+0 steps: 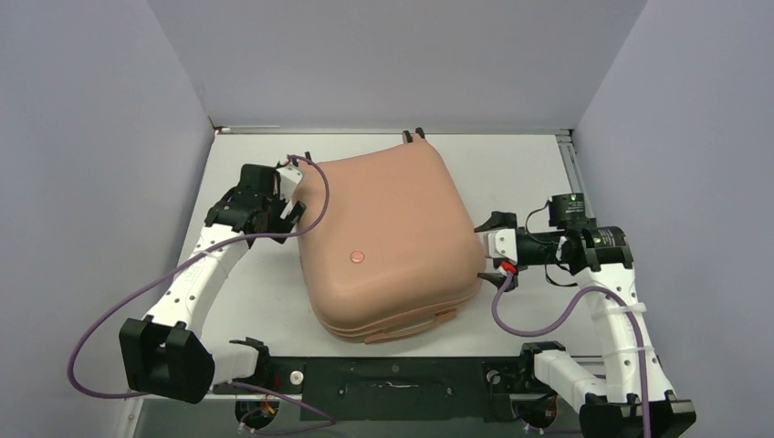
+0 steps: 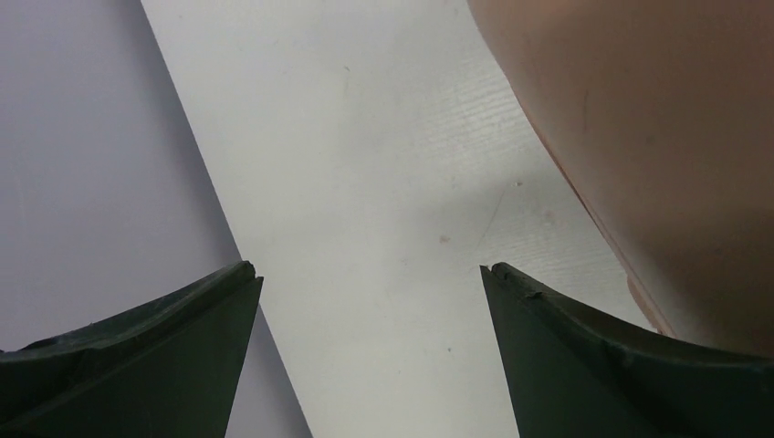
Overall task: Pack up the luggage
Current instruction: Zip the luggage at the center of the board, then reset both arms
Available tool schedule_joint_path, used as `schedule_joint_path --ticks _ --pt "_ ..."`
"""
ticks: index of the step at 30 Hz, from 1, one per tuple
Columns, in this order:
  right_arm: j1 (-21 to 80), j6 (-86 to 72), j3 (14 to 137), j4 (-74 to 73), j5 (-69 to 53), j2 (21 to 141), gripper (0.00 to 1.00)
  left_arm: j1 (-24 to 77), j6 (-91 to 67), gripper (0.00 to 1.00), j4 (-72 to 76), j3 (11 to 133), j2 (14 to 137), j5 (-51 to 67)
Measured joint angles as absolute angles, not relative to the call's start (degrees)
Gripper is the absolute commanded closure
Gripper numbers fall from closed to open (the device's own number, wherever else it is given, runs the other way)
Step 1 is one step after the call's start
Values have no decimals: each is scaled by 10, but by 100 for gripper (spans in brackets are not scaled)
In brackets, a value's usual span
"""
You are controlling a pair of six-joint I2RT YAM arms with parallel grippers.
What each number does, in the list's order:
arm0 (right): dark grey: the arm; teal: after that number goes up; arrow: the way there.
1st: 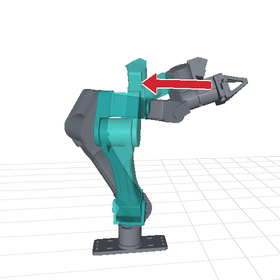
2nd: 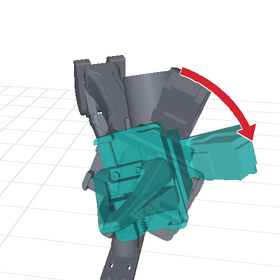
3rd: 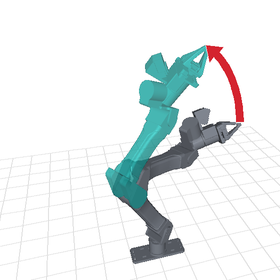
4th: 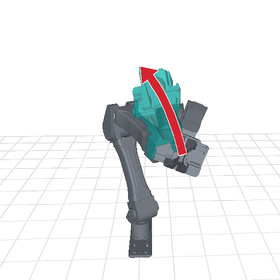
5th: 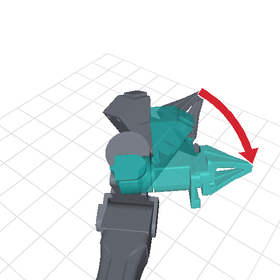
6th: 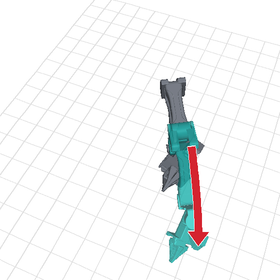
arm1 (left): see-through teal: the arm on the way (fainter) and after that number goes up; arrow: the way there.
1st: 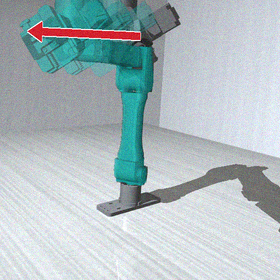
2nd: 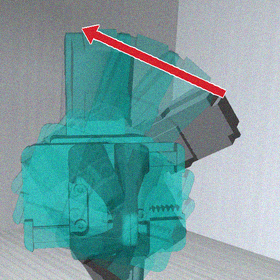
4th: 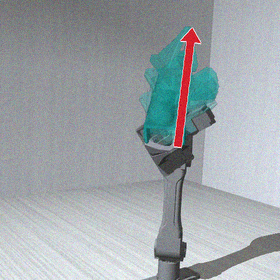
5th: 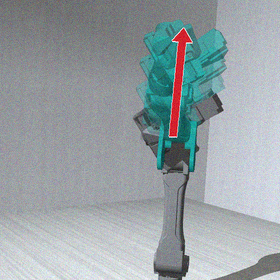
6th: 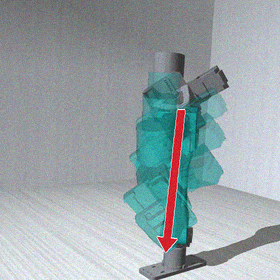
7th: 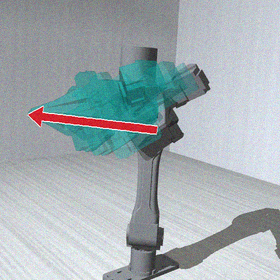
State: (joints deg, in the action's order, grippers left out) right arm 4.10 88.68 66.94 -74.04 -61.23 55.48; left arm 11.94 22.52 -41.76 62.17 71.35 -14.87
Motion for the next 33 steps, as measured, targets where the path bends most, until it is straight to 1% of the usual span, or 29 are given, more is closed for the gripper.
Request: schedule_joint_path --ticks 3,7,10,14,23,33 --pt "46 832 614 -672 -618 560 10 134 203 3 -377 622 728 -183" --pt "48 719 578 -612 -615 550 10 154 181 3 -327 632 759 -246" --pt "51 632 555 -558 -608 538 10 166 169 4 -300 662 801 -286" --pt "57 551 535 -491 -606 542 10 172 162 4 -261 707 861 -307" --pt "62 474 530 -408 -570 562 10 197 176 4 -236 807 960 -347" --pt "80 412 530 -350 -514 575 10 211 187 4 -230 888 1025 -349"
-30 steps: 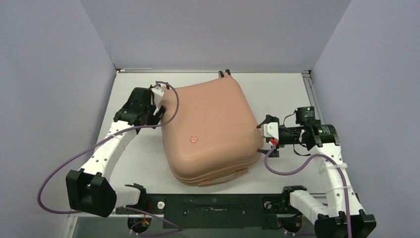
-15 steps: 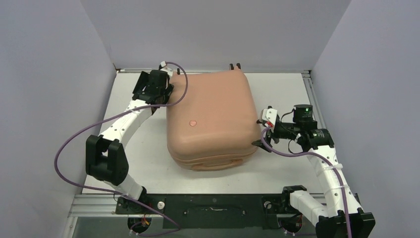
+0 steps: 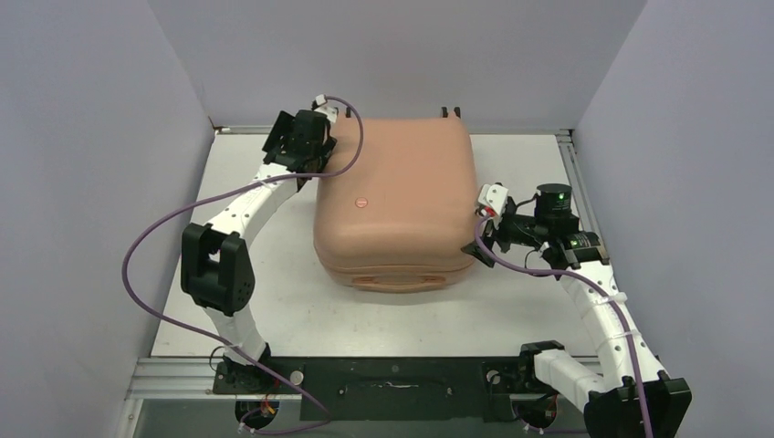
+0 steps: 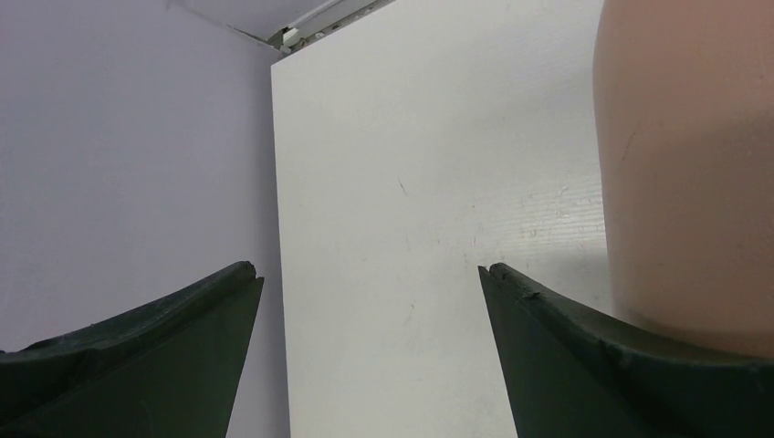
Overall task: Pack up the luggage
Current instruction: Reset both arms
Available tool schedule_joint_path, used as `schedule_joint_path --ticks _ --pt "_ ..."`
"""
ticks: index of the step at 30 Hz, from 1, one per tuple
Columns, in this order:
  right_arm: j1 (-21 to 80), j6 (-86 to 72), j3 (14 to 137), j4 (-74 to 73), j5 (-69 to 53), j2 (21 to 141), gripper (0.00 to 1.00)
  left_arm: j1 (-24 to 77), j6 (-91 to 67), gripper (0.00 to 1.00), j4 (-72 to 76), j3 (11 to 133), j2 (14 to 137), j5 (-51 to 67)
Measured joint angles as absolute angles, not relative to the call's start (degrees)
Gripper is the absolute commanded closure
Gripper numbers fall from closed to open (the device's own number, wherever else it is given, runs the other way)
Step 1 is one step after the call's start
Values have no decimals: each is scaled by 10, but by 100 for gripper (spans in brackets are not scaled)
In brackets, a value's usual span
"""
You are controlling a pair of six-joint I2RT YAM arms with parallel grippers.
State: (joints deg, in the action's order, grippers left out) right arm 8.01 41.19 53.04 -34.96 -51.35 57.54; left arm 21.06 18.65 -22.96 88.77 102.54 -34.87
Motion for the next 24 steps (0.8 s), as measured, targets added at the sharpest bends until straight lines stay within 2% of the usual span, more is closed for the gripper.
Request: schedule_joint_path --ticks 7,11,15,20,24 --pt "87 397 566 -365 -470 585 10 215 190 4 -245 863 986 -286" --pt "87 388 649 -386 -426 595 10 219 201 4 -310 809 886 -151" --pt "87 361 690 -400 -410 560 10 175 204 4 -367 759 753 39" --pt "87 353 703 -482 -442 494 10 110 230 4 -429 671 538 211" --pt "87 369 703 -548 -485 456 10 111 248 4 -489 670 449 309"
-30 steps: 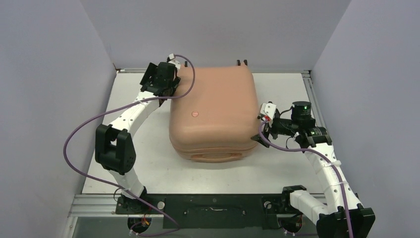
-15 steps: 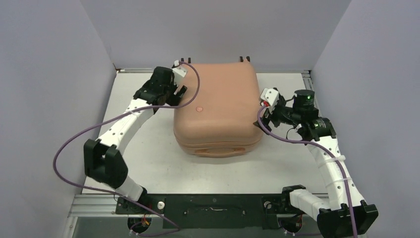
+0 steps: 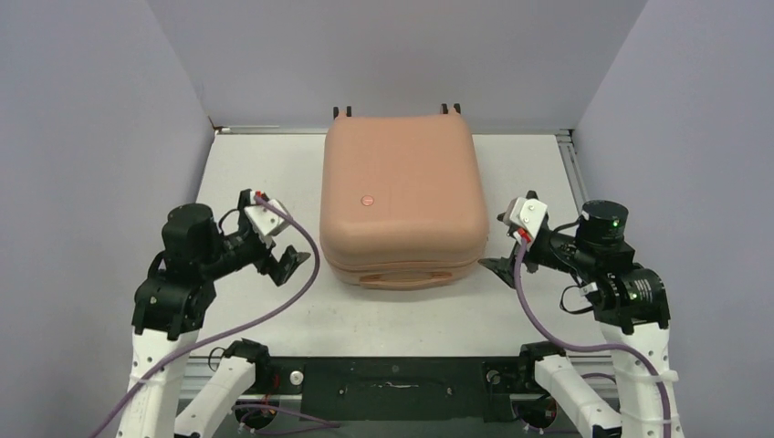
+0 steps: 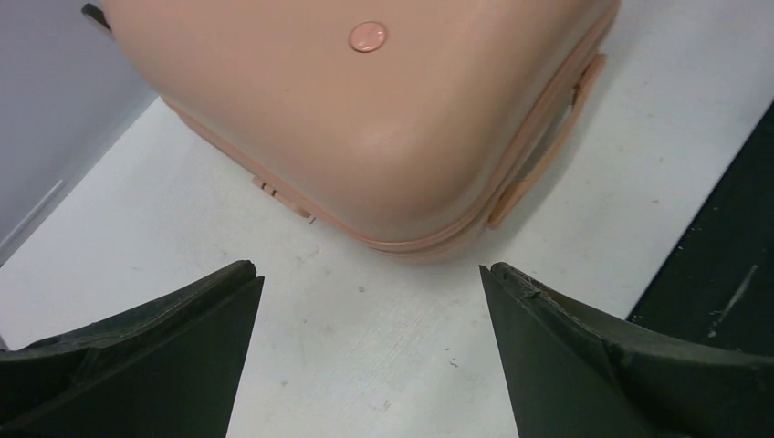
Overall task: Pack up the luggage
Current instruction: Reset both arms
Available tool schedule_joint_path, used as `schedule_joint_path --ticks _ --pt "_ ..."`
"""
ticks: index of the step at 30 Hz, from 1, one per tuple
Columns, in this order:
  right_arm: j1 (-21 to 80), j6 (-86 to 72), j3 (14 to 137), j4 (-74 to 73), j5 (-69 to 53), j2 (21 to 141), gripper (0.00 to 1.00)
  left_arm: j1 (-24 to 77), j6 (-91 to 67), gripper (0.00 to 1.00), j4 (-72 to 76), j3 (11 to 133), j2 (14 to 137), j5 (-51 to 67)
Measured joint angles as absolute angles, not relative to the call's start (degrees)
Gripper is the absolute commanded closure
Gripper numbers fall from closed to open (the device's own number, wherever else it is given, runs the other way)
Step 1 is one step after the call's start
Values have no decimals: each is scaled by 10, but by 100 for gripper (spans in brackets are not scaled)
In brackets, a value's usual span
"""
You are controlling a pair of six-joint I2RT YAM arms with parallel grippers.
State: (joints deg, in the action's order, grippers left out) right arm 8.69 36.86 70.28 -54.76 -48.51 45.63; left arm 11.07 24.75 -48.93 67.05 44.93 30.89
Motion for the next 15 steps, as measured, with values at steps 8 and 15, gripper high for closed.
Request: schedule_joint_path --ticks 8,15 --pt "79 419 698 -647 -526 379 10 110 290 4 -584 624 337 395" --pt "79 503 725 -755 -545 323 10 108 343 4 -663 621 290 451"
